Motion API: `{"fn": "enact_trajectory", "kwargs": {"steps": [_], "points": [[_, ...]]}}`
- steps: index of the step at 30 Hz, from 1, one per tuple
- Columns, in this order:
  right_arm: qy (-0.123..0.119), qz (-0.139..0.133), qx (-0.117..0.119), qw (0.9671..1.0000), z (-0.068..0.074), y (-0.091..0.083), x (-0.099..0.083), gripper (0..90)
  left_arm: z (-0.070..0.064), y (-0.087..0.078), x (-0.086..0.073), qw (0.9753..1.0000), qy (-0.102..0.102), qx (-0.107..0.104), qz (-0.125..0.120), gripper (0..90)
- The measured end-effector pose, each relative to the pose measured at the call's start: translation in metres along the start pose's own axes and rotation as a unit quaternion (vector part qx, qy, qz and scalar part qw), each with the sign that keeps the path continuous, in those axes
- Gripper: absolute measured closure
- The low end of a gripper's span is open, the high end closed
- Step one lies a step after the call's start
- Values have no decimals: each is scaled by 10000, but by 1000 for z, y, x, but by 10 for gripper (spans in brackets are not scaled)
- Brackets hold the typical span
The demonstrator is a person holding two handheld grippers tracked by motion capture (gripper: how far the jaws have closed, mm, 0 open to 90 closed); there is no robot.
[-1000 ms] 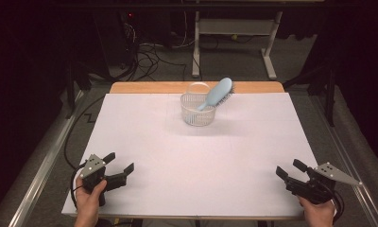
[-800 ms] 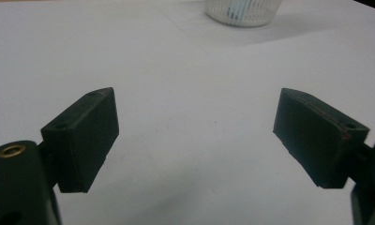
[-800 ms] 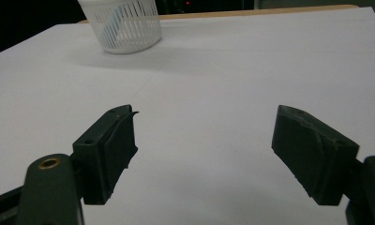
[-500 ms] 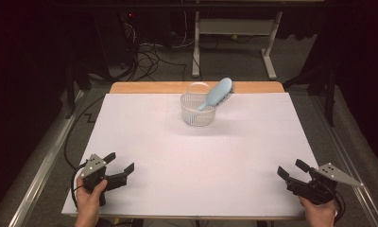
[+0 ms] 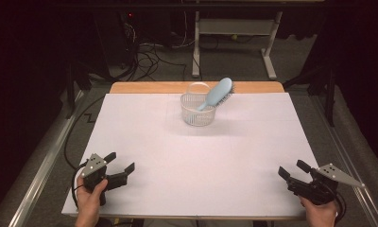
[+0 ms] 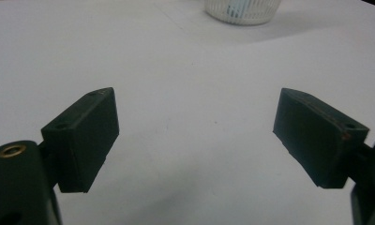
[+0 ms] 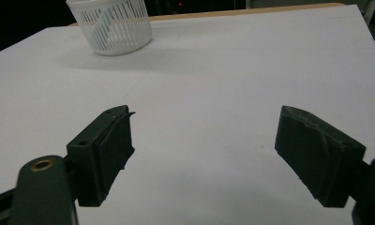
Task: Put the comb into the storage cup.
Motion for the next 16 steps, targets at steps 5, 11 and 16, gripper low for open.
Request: {"fn": "enact_trajectory", "kwargs": {"steps": [5,11,16], "points": [[-14,-4,2,10000,0,-1,0,200,-1,1,1,10000,5,-2,14,155],[5,-5,12,10000,-1,-1,0,200,0,2,0,10000,13,-9,13,155],[8,-2,0,10000,0,-2,-1,200,0,1,1,10000,21,-10,9,155]]}}
Point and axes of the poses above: each handheld gripper's, and its own axes: y roughly forward along the jaws, x roughly out of its top, z roughly to its left, the point moved 1 cm from there along y, roughly forward along the jaws, and after that the axes turned 4 degrees about y, right-handed, at the moved point
